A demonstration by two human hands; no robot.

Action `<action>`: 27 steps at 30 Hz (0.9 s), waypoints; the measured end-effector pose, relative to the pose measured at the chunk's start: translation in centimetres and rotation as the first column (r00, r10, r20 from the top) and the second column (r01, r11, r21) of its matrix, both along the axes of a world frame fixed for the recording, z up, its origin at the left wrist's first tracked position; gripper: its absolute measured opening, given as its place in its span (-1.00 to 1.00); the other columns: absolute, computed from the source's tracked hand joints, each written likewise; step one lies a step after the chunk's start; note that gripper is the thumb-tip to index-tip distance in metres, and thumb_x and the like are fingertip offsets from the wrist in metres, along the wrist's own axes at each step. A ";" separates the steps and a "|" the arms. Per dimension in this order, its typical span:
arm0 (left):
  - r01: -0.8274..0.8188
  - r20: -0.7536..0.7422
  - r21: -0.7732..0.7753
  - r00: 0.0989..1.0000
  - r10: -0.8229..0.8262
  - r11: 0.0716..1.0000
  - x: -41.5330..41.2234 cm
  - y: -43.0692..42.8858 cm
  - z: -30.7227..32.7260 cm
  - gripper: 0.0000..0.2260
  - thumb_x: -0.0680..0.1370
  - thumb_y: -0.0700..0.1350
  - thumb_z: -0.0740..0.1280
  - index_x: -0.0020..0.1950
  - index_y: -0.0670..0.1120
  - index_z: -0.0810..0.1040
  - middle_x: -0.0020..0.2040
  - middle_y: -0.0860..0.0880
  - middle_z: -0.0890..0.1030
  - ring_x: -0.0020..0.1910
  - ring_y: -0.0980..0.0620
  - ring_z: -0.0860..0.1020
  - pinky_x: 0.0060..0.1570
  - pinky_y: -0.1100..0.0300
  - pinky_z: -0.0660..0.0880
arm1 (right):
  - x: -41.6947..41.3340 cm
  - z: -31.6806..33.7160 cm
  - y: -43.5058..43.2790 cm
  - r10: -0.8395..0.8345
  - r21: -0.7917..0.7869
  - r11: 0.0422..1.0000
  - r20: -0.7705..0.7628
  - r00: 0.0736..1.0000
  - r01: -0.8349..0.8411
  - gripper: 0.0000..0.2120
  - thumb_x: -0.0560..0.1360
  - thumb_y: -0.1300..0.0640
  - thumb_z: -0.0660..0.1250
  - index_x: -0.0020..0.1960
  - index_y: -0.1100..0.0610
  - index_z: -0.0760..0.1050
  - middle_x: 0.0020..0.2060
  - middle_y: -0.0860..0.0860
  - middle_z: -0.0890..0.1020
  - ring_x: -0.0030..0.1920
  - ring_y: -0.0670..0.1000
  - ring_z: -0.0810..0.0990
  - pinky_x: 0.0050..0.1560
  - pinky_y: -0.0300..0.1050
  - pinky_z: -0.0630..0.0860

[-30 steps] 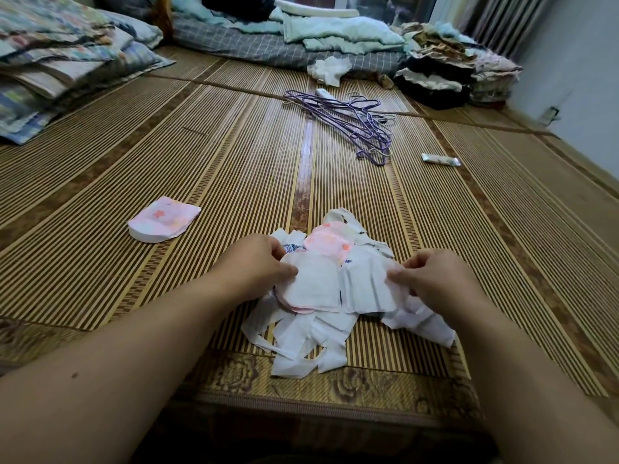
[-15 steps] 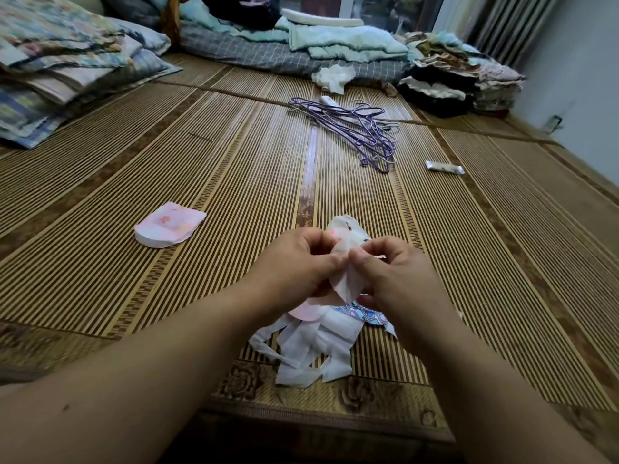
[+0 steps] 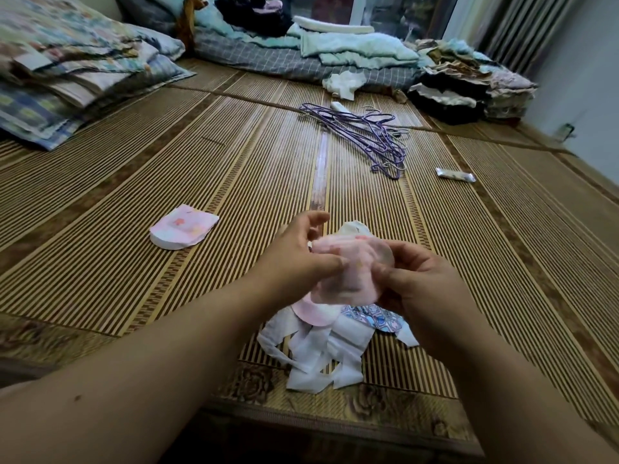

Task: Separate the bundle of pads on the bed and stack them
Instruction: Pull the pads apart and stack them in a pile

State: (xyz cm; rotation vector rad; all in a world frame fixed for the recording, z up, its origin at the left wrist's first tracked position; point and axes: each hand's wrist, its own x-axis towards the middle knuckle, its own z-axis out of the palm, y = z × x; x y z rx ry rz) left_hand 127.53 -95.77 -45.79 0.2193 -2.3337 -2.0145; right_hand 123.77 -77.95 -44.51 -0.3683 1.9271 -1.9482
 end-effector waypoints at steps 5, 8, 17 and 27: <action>0.032 0.192 0.402 0.974 -0.119 0.915 0.2 -1.1 -0.6 -0.58 0.47 -0.34 0.32 0.32 -0.15 0.39 0.11 -0.23 0.57 0.01 -0.16 0.62 -0.16 0.13 0.62 | -0.2 -0.4 -0.2 -0.050 -0.050 0.997 0.038 0.998 0.052 -0.74 0.50 0.39 0.24 -0.05 0.09 0.61 -0.20 0.05 0.73 -0.21 0.04 0.71 -0.30 -0.17 0.61; -0.032 0.171 0.405 0.984 -0.042 0.914 0.0 -2.0 -0.8 -0.64 0.47 -0.36 0.27 0.24 -0.10 0.46 0.10 -0.21 0.57 0.02 -0.18 0.60 -0.26 0.14 0.58 | 0.0 -1.0 -0.6 -0.090 0.018 0.996 0.013 0.996 0.090 -0.79 0.48 0.26 0.34 0.04 0.01 0.53 -0.20 0.00 0.74 -0.19 0.01 0.71 -0.24 -0.11 0.60; -0.732 0.142 0.177 0.680 0.719 0.658 -0.9 -14.1 -2.7 -0.63 0.51 -0.33 0.23 0.26 -0.02 0.47 0.11 -0.12 0.57 -0.17 -0.07 0.61 -0.37 0.09 0.61 | -0.6 -1.9 0.4 -0.148 0.165 0.975 -0.009 0.989 0.147 -0.86 0.47 0.15 0.38 0.00 -0.03 0.56 -0.16 -0.05 0.74 -0.16 -0.01 0.72 -0.20 -0.11 0.54; -0.727 0.028 -0.302 0.640 0.768 0.617 -0.9 -19.3 -6.0 -0.44 0.48 -0.24 0.39 0.45 -0.04 0.32 0.35 -0.16 0.48 0.26 -0.12 0.48 0.18 0.08 0.40 | -0.8 -2.2 0.7 -0.102 0.251 0.963 0.009 0.995 0.097 -0.87 0.47 0.13 0.38 -0.01 -0.04 0.58 -0.12 -0.02 0.73 -0.17 -0.05 0.71 -0.20 -0.14 0.58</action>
